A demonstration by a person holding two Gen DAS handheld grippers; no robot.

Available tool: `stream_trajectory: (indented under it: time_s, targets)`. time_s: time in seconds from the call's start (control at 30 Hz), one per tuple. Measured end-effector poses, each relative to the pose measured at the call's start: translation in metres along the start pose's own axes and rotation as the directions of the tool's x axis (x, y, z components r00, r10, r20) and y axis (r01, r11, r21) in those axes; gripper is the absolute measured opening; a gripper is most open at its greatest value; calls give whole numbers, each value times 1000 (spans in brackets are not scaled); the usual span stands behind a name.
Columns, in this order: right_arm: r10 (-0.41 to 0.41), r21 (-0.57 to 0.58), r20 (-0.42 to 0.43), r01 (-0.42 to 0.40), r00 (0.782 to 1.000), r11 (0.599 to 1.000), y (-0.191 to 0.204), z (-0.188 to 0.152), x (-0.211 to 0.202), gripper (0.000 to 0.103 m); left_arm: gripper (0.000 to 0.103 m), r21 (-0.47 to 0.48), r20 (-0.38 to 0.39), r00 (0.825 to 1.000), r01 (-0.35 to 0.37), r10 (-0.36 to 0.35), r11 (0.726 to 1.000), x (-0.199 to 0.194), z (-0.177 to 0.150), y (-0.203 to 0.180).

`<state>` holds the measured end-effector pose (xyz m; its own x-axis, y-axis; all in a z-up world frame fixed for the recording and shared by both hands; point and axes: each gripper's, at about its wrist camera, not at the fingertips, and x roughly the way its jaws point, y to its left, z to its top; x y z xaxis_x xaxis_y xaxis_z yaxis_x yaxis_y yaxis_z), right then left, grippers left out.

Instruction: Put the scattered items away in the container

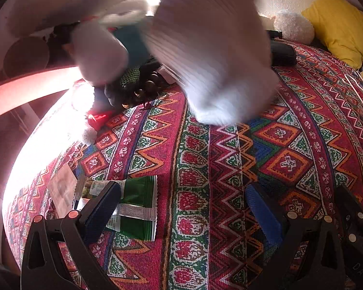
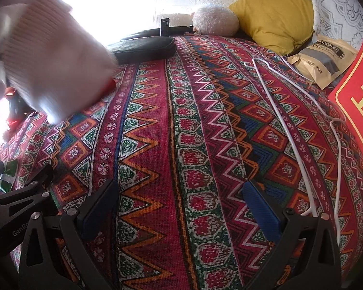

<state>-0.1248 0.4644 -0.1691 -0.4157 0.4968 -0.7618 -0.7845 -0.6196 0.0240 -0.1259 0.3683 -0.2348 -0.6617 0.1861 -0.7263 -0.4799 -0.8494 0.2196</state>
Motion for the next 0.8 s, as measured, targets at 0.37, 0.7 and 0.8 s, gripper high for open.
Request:
stream_trajectory:
  time_s: [0.37,0.7,0.8]
  targets:
    - [1,0,2,-1,1000,1000,-1,-1,0,102,103,1,2,1000,1,-1,1000,-1,-2,4]
    - [1,0,2,-1,1000,1000,-1,-1,0,102,103,2,2,1000,1,-1,1000,-3,-4,11]
    - [1,0,2,-1,1000,1000,-1,-1,-1,102,103,2,2,1000,1,-1,1000,-4,-5,13]
